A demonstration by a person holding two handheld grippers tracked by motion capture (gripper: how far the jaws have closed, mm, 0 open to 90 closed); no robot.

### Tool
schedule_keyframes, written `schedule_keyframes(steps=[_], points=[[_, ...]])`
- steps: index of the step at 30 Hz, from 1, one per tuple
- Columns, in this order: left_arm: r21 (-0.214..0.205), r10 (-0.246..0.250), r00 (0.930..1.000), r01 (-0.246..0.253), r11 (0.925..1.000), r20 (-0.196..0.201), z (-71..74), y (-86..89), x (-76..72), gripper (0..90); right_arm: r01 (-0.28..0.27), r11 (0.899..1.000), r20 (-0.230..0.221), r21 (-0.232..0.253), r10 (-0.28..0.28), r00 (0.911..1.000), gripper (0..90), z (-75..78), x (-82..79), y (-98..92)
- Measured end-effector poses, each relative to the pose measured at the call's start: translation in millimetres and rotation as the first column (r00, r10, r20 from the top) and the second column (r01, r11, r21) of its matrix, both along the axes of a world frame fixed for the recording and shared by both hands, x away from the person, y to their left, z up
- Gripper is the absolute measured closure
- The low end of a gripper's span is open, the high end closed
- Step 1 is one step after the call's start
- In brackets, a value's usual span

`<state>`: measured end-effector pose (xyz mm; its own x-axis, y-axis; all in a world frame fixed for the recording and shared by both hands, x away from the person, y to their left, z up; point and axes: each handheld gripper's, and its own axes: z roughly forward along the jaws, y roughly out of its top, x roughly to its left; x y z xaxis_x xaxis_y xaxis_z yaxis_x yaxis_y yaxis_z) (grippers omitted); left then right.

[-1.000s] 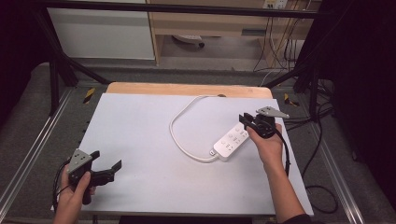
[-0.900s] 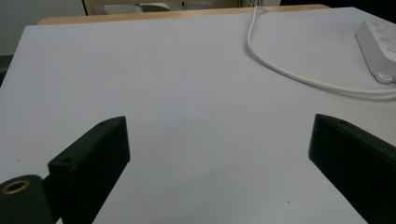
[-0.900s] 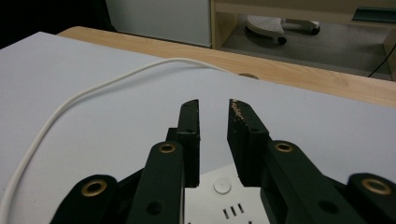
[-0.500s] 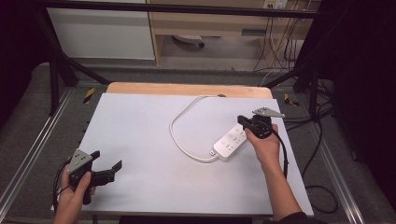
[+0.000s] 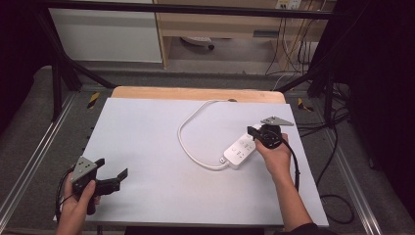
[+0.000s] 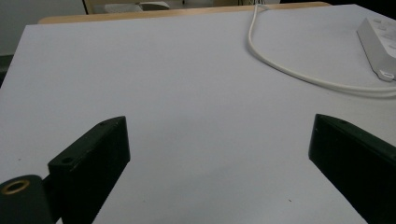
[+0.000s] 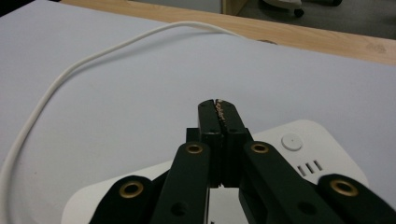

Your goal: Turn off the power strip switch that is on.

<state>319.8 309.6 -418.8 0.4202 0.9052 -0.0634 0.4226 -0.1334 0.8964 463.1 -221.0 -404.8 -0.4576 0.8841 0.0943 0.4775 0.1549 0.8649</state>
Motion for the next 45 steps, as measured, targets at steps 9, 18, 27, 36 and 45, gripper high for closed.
schedule_keyframes(steps=[9, 18, 27, 36, 45], points=[[0.004, 0.002, 1.0000, -0.002, 1.0000, -0.002, -0.2, -0.4, 0.0, 5.2, -0.005, 1.000, -0.024, -0.016, 0.005, 0.9997, 90.0, -10.3, -0.9, 2.4], [0.002, 0.001, 1.0000, -0.001, 1.0000, -0.006, -0.8, -0.9, 0.4, 5.2, 0.005, 1.000, -0.031, -0.002, -0.005, 0.9995, 90.0, -18.5, -2.4, 3.0], [0.004, 0.000, 1.0000, 0.000, 1.0000, -0.006, -0.9, -0.8, 0.3, 5.2, -0.008, 1.000, -0.030, -0.004, 0.008, 0.9995, 90.0, -21.0, -4.7, 7.6], [0.005, 0.000, 1.0000, 0.000, 1.0000, -0.009, -1.3, -0.9, 0.6, 5.2, 0.014, 1.000, -0.037, 0.010, -0.013, 0.9992, 90.0, -26.5, -6.7, 5.7], [0.011, -0.002, 1.0000, 0.002, 0.9999, -0.009, -1.3, -0.9, 0.6, 5.2, 0.007, 1.000, -0.029, 0.008, -0.006, 0.9995, 90.0, -29.5, -7.2, 8.6]])
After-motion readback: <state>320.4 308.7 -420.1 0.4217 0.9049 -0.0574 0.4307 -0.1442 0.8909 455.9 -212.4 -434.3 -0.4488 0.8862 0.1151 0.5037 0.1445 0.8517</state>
